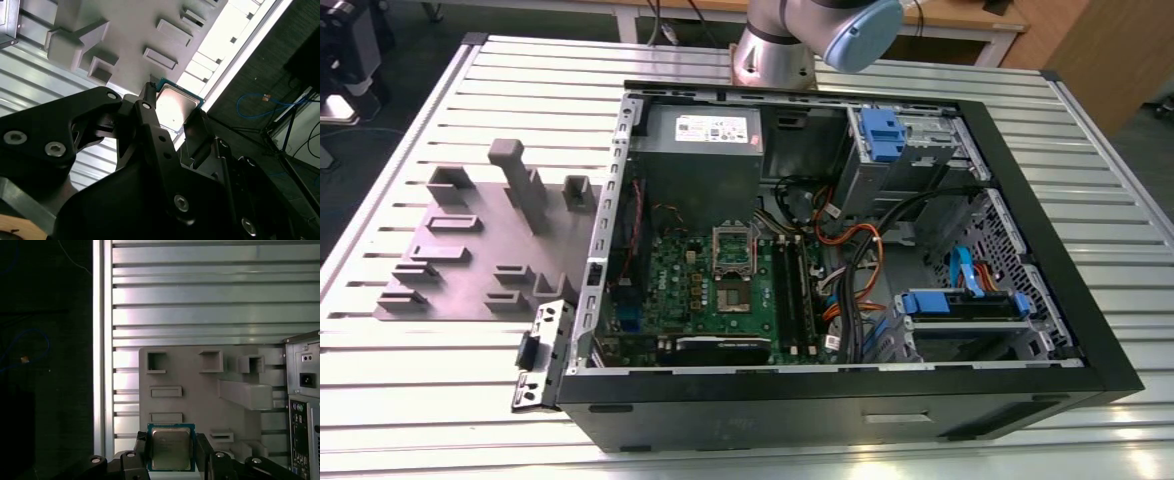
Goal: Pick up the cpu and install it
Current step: 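Pick up the cpu and move it towards the insertion slot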
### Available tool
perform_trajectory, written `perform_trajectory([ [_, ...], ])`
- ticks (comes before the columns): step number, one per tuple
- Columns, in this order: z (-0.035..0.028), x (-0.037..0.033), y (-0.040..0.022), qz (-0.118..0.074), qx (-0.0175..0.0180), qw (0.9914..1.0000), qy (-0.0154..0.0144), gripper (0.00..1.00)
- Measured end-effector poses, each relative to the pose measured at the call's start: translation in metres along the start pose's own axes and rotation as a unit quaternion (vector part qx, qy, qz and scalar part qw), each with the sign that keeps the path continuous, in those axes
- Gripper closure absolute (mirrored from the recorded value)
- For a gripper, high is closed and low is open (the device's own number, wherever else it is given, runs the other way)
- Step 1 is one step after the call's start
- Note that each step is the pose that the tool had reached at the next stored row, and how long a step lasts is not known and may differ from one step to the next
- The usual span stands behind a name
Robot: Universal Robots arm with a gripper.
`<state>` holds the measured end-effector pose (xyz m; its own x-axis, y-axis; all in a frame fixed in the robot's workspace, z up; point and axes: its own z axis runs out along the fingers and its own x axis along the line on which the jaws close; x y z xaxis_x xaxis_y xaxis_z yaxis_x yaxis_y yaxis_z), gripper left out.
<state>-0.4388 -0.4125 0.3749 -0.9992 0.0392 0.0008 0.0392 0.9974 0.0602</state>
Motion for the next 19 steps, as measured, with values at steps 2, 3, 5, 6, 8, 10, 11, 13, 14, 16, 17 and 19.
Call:
perform_trajectory([
  [2,-0.0013,0.0000,0.0001,0.000,0.0000,1.00000,-0.0001,0.53],
  [3,-0.0019,0.0000,0.0001,0.000,0.0000,1.00000,-0.0001,0.53],
  [5,-0.0031,0.0000,0.0002,0.000,0.0000,1.00000,-0.0001,0.53],
  [6,-0.0038,0.0000,0.0002,0.000,0.0000,1.00000,0.0000,0.53],
  [8,-0.0054,0.0000,0.0003,0.000,0.0000,1.00000,0.0000,0.53],
  [10,-0.0069,0.0000,0.0004,0.000,0.0000,1.00000,-0.0001,0.53],
  [11,-0.0075,0.0000,0.0004,0.000,0.0000,1.00000,-0.0001,0.53],
  [13,-0.0089,0.0000,0.0005,0.000,-0.0001,1.00000,-0.0001,0.53],
  [14,-0.0097,0.0000,0.0006,0.000,0.0000,1.00000,-0.0001,0.53],
  [16,-0.0112,0.0000,0.0007,0.000,0.0000,1.00000,-0.0001,0.53],
  [17,-0.0119,0.0000,0.0007,0.000,0.0000,1.00000,-0.0001,0.53],
  [19,-0.0137,0.0000,0.0008,0.000,0.0000,1.00000,-0.0001,0.53],
])
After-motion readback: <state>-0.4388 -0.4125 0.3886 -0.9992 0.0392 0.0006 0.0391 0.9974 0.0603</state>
